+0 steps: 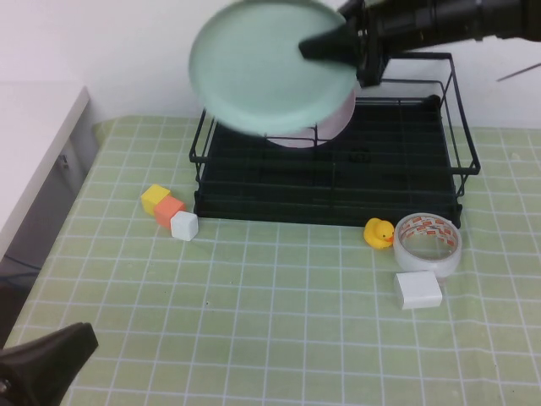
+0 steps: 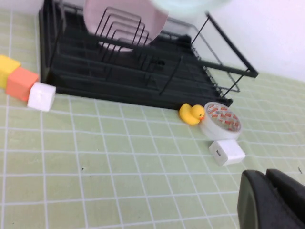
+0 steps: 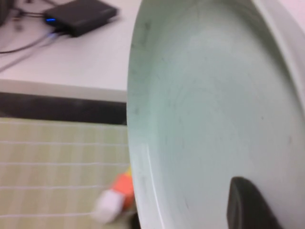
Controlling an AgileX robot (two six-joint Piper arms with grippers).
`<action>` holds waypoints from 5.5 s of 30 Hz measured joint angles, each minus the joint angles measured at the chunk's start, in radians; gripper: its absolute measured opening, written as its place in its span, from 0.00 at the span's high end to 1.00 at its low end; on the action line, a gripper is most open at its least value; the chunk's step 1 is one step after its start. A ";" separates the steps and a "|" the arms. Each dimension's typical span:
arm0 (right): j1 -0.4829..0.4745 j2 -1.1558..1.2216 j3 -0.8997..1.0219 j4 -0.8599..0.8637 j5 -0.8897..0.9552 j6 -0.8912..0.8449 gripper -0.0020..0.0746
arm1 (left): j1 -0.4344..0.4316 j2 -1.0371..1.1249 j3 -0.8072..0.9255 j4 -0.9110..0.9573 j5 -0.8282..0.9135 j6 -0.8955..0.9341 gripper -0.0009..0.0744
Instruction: Place plate on rack
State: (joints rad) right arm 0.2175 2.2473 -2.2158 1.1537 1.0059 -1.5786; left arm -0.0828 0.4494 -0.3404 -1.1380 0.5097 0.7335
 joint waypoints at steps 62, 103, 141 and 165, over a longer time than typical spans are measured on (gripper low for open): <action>-0.054 0.512 -0.358 0.354 -0.348 -0.405 0.79 | 0.000 -0.001 0.060 0.141 0.027 -0.050 0.99; 0.036 0.485 -0.358 0.330 -0.654 -0.141 0.58 | 0.000 -0.001 0.060 0.010 -0.030 0.064 0.99; -0.014 -0.245 -0.367 -0.213 0.232 0.763 0.97 | 0.000 -0.001 0.060 -0.024 -0.052 0.082 0.99; 0.017 -1.157 0.386 -0.270 0.193 0.675 0.97 | 0.000 -0.001 0.060 -0.026 0.000 0.082 0.99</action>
State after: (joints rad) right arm 0.2344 1.0908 -1.8295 0.8841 1.1988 -0.9041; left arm -0.0828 0.4480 -0.2804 -1.1643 0.5101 0.8151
